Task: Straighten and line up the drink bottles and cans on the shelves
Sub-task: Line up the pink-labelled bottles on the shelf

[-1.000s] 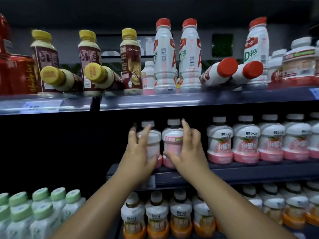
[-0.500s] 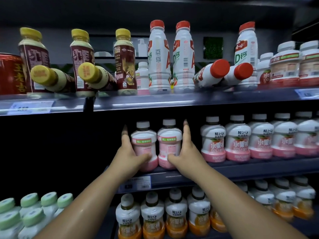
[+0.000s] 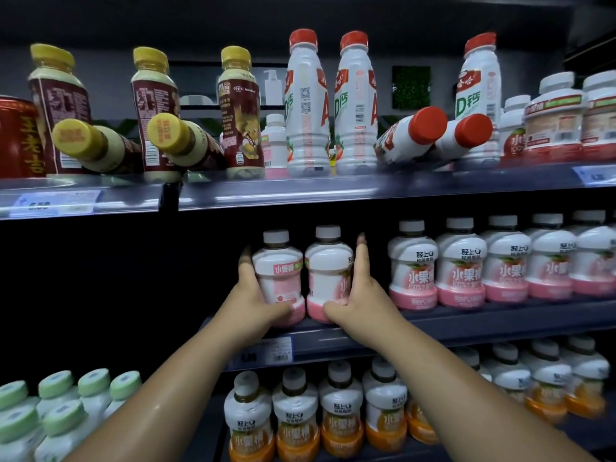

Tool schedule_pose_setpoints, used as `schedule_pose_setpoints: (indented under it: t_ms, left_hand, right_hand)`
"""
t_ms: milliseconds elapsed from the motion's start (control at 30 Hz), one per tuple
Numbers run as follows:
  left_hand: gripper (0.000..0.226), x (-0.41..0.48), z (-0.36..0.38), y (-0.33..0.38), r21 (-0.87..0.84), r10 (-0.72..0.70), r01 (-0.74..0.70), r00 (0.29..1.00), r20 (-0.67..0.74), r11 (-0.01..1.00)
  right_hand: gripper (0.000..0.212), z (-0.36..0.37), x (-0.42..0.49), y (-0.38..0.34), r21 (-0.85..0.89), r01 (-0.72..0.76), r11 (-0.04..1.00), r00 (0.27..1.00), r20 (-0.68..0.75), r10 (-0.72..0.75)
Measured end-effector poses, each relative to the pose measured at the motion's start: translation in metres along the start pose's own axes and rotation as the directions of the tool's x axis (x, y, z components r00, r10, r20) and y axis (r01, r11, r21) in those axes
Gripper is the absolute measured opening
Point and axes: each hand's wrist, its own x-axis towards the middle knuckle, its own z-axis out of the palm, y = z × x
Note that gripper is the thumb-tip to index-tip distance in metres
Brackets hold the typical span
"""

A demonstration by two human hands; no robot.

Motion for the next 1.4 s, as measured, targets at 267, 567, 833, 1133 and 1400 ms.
schedule_pose_setpoints:
  t_ms: [267, 567, 833, 1133, 1400]
  left_hand:
    - [0.111, -0.002, -0.006, -0.001, 0.000, -0.014, 0.014, 0.999, 0.043, 1.000]
    - [0.112, -0.002, 0.000, 0.003, 0.208, -0.057, 0.068, 0.997, -0.060, 0.976]
    - [0.112, -0.002, 0.016, 0.012, 0.260, -0.066, 0.065, 0.998, -0.005, 0.964]
    - [0.125, 0.000, 0.046, 0.032, 0.523, 0.056, -0.008, 0.996, -0.076, 0.853]
    - [0.124, -0.004, 0.050, 0.028, 0.496, 0.091, -0.046, 0.994, -0.067, 0.867]
  right_hand:
    - [0.124, 0.002, -0.004, -0.005, -0.164, -0.039, 0.986, 0.999, -0.007, 0.039]
    - [0.121, -0.007, -0.006, 0.000, -0.219, -0.074, 0.973, 0.997, -0.030, 0.069]
    - [0.124, -0.006, -0.013, 0.004, -0.234, -0.056, 0.971, 0.991, -0.134, 0.025]
    - [0.115, -0.013, -0.030, 0.014, -0.347, -0.090, 0.933, 0.957, -0.289, -0.015]
    - [0.095, -0.007, -0.037, 0.025, -0.393, -0.066, 0.917, 0.927, -0.363, -0.089]
